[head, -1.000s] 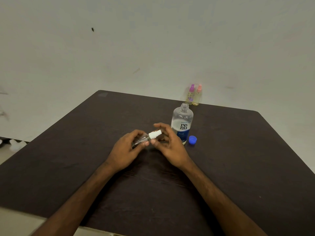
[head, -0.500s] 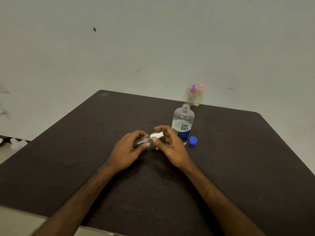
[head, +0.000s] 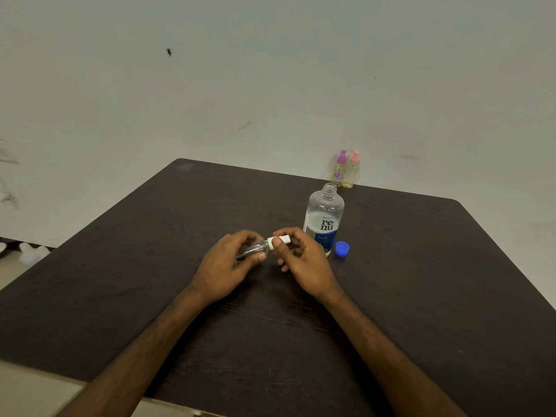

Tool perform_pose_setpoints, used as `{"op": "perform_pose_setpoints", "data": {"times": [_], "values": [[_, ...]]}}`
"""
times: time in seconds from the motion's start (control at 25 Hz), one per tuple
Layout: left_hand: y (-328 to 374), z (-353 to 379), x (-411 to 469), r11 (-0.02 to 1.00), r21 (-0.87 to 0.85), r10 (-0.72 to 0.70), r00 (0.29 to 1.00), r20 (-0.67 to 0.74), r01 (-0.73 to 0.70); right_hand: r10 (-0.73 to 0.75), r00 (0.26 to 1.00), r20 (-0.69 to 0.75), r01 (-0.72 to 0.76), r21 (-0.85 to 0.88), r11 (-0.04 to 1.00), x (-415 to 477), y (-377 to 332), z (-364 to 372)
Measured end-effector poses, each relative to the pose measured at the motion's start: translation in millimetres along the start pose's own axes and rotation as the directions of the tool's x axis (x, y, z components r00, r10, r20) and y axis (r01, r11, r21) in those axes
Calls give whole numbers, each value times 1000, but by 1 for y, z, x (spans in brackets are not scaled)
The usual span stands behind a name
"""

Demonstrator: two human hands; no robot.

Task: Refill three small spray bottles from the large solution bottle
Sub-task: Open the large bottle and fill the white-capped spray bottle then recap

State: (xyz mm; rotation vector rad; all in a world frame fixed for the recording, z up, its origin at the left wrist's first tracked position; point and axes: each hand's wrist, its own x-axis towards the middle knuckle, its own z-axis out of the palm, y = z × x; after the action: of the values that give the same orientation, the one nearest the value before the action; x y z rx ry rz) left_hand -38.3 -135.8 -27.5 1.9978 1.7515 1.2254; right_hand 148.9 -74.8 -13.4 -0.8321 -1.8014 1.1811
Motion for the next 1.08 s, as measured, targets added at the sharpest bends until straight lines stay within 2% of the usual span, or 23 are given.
{"op": "perform_pose_setpoints", "data": {"times": [0.08,0.2,0.28,0.4,0.48,0.6,0.68,0.84,1.08], "values": [[-1,0,0,1000,13,6,1000,6,-6,-20,1000,-4,19,-63,998,0,2,0],[-4,1,1,1000,8,-14,1000,-5,14,-109,988,113,108,13,994,2,1,-4],[-4,1,1,1000,8,-4,1000,-12,4,-107,984,143,103,36,994,2,2,-5],[-4,1,0,1000,18,11,1000,-20,-11,10,1000,15,-10,-12,1000,1,3,1],[-5,1,0,999,37,17,1000,-22,-17,20,999,-36,-21,-34,999,1,4,2],[-6,1,1,999,35,-3,999,-33,4,-75,993,87,76,-11,997,2,3,-4],[-6,2,1,999,39,2,1000,-28,-1,-82,986,147,81,15,997,3,3,-5],[-6,1,2,999,48,11,1000,-17,-10,29,1000,-6,-29,-11,1000,2,3,1],[-6,1,2,997,23,-69,993,-95,71,-31,989,-147,29,-16,999,-6,-3,-2]]}}
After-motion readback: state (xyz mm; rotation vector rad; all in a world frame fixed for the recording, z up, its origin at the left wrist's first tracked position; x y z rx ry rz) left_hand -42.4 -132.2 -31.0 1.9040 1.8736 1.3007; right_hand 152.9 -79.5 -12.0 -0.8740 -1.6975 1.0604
